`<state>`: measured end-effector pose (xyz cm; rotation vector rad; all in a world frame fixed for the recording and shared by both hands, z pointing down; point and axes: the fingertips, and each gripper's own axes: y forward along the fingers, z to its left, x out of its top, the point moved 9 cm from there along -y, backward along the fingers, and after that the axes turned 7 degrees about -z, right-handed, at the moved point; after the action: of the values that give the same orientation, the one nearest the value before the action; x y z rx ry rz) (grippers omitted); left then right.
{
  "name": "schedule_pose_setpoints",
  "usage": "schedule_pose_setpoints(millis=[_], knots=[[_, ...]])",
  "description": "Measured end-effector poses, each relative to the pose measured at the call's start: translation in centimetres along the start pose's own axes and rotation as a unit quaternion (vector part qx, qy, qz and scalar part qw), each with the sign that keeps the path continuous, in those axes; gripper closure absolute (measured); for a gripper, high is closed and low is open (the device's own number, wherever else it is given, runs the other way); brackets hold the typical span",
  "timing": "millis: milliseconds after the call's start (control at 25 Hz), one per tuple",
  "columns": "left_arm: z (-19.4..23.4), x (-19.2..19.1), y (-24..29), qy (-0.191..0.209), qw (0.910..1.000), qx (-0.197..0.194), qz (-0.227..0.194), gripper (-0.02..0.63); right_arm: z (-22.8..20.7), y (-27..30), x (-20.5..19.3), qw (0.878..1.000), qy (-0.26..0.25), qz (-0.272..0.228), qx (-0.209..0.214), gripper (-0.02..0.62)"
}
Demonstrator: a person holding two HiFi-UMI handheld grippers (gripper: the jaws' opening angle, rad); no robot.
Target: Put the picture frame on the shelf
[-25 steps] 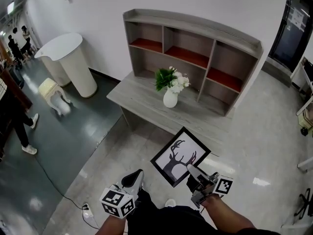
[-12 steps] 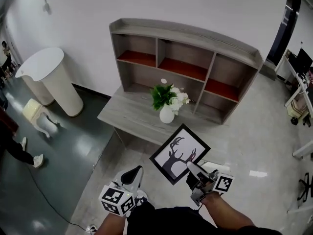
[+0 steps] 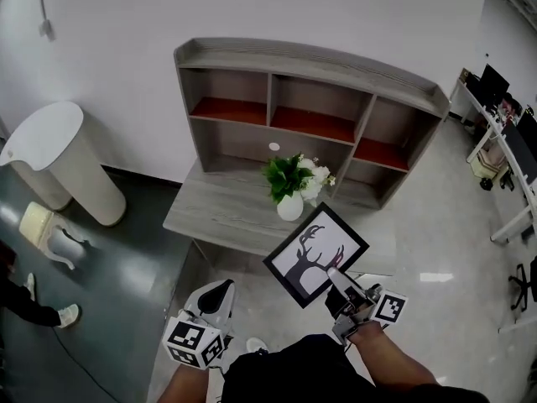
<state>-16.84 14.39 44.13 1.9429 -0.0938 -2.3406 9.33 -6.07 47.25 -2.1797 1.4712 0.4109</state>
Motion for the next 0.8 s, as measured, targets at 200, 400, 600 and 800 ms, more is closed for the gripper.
schedule_pose_setpoints(millis=[200,400,600,800], knots=[[2.9,0.0,0.8,-0.013,0.9998,-0.014,-0.005,0.597,0.0,1.0,-0.2,0.999,-0.013,-0.02,-0.024,0.526],[4.3,-0.3,2.9,-0.011,0.9993,-0.035,0.0,0.597,-0.1,2.6,1.2,0.998,-0.027,-0.04,-0.028,0.526],[4.5,-0.6,5.0,-0.031,0.9978,-0.058,0.011,0.597,-0.9,4.4,3.0,0.998,-0.031,-0.057,-0.02,0.528],[5.9,0.4,7.9,-0.007,0.9978,-0.058,0.03,0.597,-2.5,7.4,6.0,0.996,-0.032,-0.081,-0.005,0.528]])
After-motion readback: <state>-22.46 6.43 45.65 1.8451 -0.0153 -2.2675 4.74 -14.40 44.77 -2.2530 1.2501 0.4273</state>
